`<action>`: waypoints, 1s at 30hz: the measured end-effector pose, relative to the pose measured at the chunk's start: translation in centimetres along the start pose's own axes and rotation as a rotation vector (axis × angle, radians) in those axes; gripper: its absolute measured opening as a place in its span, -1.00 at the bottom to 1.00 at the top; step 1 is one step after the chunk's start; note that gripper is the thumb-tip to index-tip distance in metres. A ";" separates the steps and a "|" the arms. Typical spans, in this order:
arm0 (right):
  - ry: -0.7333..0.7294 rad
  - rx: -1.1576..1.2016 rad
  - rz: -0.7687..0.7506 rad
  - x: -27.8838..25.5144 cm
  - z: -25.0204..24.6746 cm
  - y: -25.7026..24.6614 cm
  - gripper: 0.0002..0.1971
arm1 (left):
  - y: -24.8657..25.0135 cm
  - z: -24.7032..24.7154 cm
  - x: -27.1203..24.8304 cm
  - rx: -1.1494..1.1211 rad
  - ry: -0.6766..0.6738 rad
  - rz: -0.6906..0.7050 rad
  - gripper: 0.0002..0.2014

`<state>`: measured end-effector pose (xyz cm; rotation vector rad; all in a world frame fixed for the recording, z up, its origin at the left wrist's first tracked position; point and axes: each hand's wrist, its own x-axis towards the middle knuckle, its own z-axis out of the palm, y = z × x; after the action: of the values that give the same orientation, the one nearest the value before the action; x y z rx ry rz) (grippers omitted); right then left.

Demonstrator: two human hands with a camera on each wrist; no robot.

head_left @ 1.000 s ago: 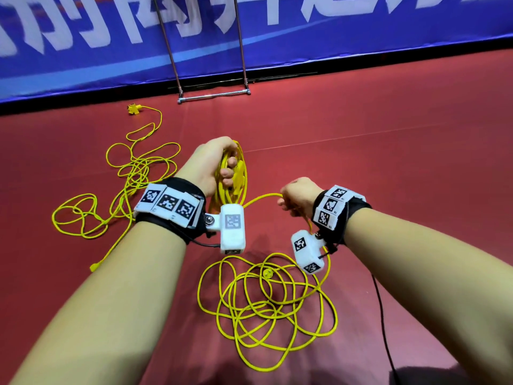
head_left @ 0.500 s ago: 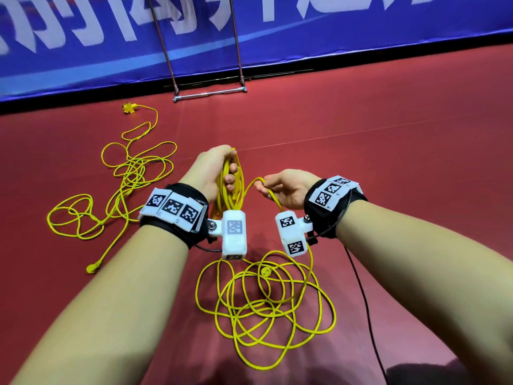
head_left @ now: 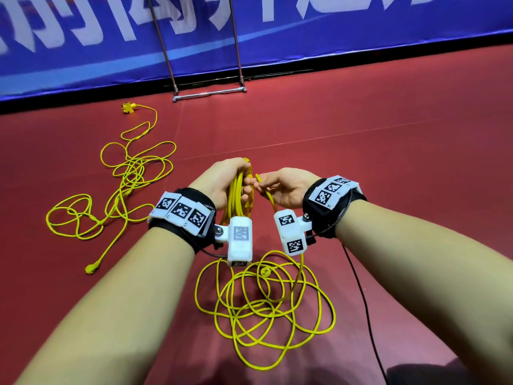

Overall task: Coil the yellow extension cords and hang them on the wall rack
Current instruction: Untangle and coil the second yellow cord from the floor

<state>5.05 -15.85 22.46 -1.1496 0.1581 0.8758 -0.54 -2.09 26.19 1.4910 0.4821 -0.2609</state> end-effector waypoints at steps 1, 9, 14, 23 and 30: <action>0.009 -0.004 0.014 -0.1 0.0 0.0 -0.76 | -0.1 0.1 0.0 0.003 -0.002 -0.010 -0.70; 0.102 -0.112 0.011 -0.6 0.0 0.1 -0.78 | -0.7 0.5 0.2 -0.014 -0.004 -0.056 -0.71; 0.069 0.085 -0.114 -1.0 1.1 -0.3 -0.73 | -1.4 0.8 0.5 0.030 -0.031 -0.054 -0.70; 0.176 0.167 -0.146 -1.3 1.9 -0.7 -0.88 | -2.4 1.0 0.6 -0.014 0.045 -0.033 -0.71; 0.177 0.079 -0.129 -1.2 3.2 -1.3 -0.81 | -2.5 1.2 0.9 -0.060 0.103 0.015 -0.73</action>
<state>4.09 -13.91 25.41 -1.1500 0.2587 0.6480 -0.72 -3.32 23.55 1.4543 0.5558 -0.1571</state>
